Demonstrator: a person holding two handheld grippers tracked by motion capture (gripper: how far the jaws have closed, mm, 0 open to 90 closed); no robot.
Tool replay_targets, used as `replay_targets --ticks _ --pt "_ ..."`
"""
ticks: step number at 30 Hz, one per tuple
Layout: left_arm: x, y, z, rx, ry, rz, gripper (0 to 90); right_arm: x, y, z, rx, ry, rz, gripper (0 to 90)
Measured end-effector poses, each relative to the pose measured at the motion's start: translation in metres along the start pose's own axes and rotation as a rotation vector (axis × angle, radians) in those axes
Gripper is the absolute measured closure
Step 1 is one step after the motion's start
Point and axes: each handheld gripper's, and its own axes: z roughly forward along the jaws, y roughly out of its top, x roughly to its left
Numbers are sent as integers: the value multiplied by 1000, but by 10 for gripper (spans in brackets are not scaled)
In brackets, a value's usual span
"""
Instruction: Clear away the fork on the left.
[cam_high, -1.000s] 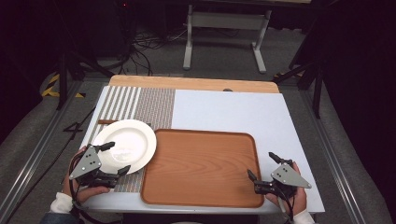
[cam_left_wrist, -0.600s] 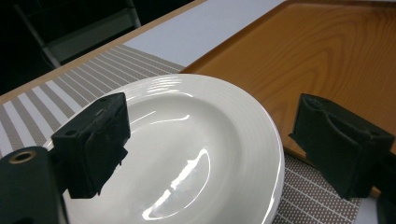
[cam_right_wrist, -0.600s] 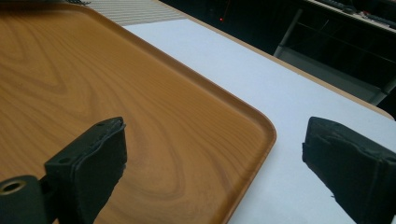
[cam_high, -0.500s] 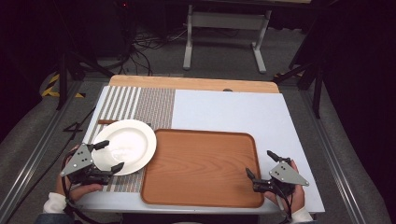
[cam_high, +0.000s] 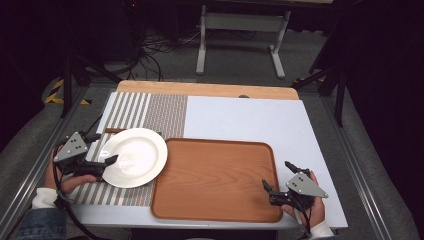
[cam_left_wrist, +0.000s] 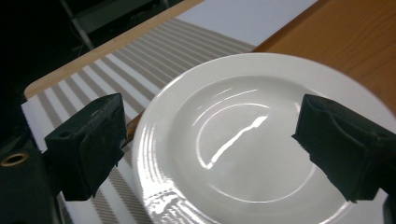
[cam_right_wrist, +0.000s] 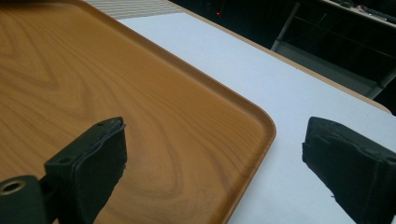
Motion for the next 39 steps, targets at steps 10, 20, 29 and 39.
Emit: replay_targets --ticks 10,20,29,39 --pt "57 20 21 113 2 7 107 0 0 2 11 -1 1 73" --pt "97 23 62 317 -24 15 148 4 3 3 19 13 -23 74" --pt "122 10 92 452 -106 -32 256 4 2 6 38 13 -25 74" --pt "123 9 112 553 -168 28 278 3 1 8 48 10 -22 74"
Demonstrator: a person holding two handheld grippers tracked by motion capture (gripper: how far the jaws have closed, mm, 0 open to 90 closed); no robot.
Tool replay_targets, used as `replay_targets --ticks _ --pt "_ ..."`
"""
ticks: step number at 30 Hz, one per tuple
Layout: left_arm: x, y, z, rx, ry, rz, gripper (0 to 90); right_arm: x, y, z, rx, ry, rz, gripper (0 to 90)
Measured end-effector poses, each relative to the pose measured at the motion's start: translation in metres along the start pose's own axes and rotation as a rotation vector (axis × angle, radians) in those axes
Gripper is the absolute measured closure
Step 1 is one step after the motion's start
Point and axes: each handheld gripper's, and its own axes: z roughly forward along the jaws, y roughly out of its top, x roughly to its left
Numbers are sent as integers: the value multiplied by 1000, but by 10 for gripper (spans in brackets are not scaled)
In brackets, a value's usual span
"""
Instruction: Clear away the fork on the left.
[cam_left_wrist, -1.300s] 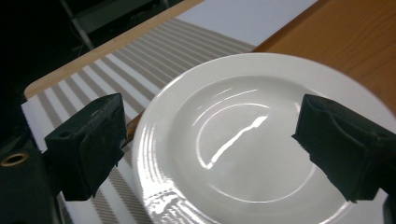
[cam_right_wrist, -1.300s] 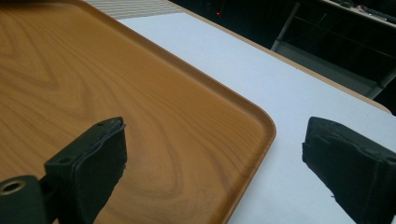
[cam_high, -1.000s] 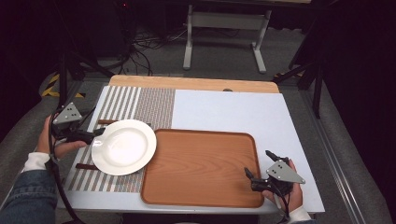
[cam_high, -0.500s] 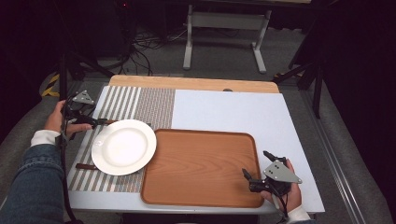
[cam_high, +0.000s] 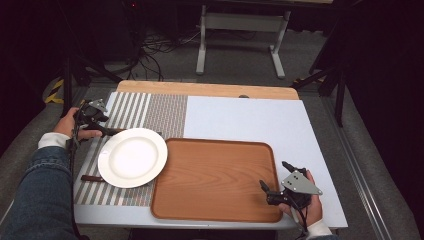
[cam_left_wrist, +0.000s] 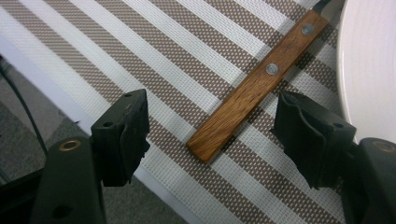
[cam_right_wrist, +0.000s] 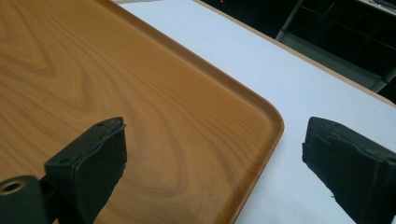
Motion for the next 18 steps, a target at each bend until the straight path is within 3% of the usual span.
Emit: replay_targets --ticks 3,7,12,14,18 --pt "-1 5 10 45 -22 8 287 0 -1 1 6 -1 0 74" --pt "-2 11 14 47 -30 24 307 0 -1 1 7 -2 3 74" --pt "-5 12 12 54 -97 37 524 -1 -2 1 6 -3 4 73" --pt "-7 13 11 60 -98 39 543 -1 -2 0 6 -3 4 73" --pt "-12 18 10 99 -112 80 716 0 -1 0 9 -5 -11 73"
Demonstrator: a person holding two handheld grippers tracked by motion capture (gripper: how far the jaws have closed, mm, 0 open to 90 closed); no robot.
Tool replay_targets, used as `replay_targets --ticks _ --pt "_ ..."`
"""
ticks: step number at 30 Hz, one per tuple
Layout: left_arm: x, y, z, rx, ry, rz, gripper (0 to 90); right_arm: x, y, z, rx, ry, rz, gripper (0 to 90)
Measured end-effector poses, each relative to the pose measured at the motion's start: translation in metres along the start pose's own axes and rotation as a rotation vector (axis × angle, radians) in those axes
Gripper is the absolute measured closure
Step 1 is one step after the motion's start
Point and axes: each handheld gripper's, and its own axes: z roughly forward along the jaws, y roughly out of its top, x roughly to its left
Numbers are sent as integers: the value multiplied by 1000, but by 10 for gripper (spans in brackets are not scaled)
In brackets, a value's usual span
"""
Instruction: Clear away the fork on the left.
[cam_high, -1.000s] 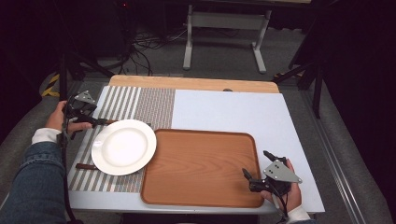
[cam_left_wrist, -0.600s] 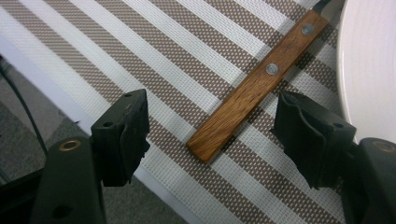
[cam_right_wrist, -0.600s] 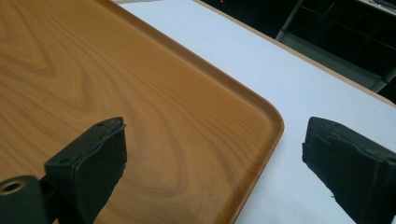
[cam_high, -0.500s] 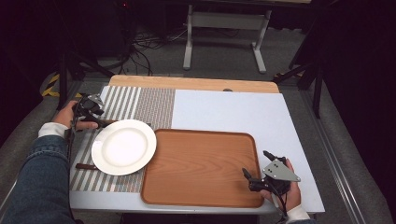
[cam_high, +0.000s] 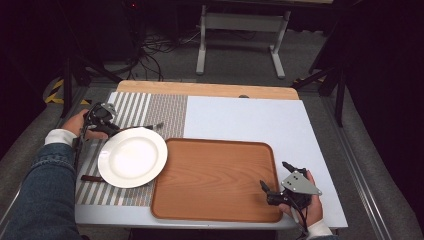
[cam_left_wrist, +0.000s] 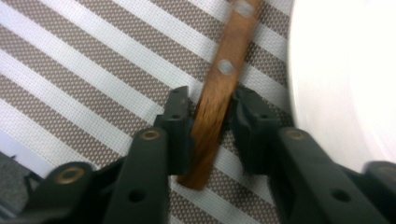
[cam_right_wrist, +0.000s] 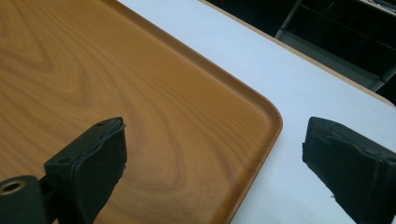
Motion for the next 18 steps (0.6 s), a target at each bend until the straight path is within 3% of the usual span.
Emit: replay_targets --ticks 7,8,10,18 --pt "-5 3 -1 23 31 22 755 1 0 1 10 -1 -13 73" --pt "-9 5 -1 33 106 27 756 1 0 1 9 -2 -15 73" --pt "-10 5 -2 24 120 27 757 1 0 0 8 -3 -14 73" --pt "-22 -1 -8 -97 242 -24 758 -2 0 -4 -11 -7 -6 73"
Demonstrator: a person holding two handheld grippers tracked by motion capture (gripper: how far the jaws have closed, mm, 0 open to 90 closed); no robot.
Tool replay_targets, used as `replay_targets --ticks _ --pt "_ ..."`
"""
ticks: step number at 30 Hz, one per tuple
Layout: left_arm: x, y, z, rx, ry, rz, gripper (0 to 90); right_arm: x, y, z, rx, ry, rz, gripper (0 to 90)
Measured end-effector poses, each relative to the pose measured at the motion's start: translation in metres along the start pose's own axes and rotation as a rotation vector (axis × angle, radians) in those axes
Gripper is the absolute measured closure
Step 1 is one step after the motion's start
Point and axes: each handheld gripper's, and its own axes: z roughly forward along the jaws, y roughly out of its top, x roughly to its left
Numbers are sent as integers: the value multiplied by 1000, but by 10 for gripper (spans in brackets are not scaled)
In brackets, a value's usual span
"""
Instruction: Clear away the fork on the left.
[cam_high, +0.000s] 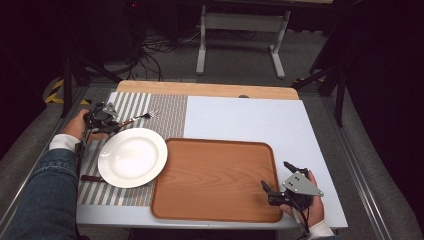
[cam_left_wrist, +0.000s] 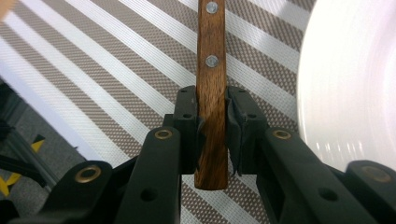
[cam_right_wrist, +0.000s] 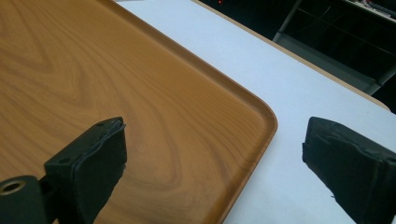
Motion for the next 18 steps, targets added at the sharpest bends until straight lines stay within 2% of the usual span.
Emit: replay_targets --ticks 1,2,4,7,9,12,15,18 --pt "-2 -1 -2 -34 17 -12 758 -1 1 -1 -5 -2 5 73" --pt "-2 -1 -4 -47 28 -15 758 -1 1 -2 -6 -4 8 73" --pt "-4 -1 -5 -56 35 -20 758 -1 1 -2 -11 -4 9 73" --pt "-7 0 -14 -91 87 -37 758 -2 1 -4 -21 -3 14 73" --pt "-10 0 -20 -117 104 -53 758 -3 1 -5 -27 -1 16 73" --pt "-15 1 -27 -152 122 -56 758 -3 1 -7 -37 0 20 73" --pt "-21 3 -35 -196 122 -53 759 -4 1 -8 -46 0 29 73" --pt "-28 6 -42 -241 111 -53 759 -3 2 -11 -72 -18 18 73"
